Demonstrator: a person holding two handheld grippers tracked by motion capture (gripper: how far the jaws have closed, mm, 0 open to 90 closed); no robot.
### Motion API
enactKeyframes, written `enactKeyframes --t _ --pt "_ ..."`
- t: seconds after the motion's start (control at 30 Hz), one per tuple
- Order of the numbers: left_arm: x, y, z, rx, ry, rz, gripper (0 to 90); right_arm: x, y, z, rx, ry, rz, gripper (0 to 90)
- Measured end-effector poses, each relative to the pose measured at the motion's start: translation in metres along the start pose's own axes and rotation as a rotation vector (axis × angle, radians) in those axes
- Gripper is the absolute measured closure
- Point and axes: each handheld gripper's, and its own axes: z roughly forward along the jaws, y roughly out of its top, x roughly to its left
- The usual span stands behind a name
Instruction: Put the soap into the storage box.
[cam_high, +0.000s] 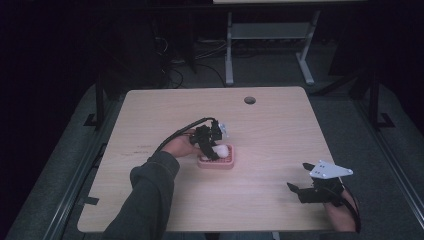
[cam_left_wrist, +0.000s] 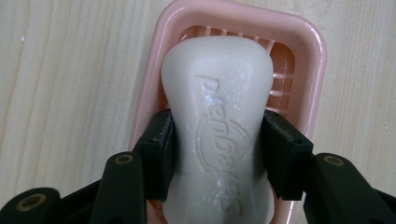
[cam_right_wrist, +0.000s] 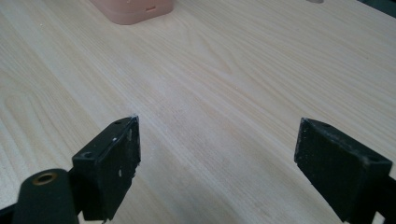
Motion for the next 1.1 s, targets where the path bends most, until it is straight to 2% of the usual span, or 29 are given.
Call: enactKeyframes --t 0.1,0.5,0.63,1.1 --pt "0.0 0.0 0.0 0.006 0.013 0.0 45.6 0.0 0.0 0.0 0.0 0.0 0.0 13.7" --pt "-0.003 0.0 -0.001 0.018 0.02 0.012 40.1 0.0 0.0 0.0 -0.001 0.0 -0.002 13.7" --pt "-0.003 0.0 -0.006 0.0 0.015 0.007 39.7 0.0 0.0 0.0 -0.001 -0.001 0.0 13.7" --pt "-0.007 -0.006 -0.018 -0.011 0.024 0.002 36.4 -0.001 0.0 0.001 0.007 -0.001 -0.005 13.7"
